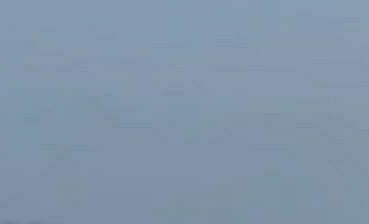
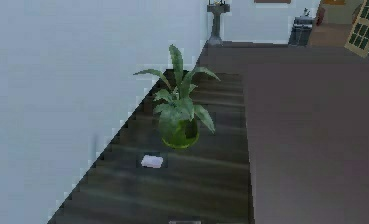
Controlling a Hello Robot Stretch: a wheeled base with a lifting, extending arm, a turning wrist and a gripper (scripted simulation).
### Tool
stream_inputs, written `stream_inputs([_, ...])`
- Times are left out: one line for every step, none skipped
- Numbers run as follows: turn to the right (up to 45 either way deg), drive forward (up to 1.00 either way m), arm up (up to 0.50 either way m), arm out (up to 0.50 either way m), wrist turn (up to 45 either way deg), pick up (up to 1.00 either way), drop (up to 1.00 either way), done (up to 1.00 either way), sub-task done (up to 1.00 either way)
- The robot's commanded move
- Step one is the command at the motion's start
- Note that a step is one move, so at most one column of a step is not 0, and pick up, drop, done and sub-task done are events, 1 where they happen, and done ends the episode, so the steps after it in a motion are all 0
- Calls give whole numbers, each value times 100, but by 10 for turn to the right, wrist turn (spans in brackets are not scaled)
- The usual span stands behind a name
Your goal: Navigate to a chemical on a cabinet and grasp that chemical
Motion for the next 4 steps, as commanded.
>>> stream_inputs([0,0,0,36,0,0,0,0,0])
stream_inputs([0,0,0,0,450,0,0,0,0])
stream_inputs([0,0,0,0,450,0,0,0,0])
stream_inputs([0,0,0,0,450,0,0,0,0])
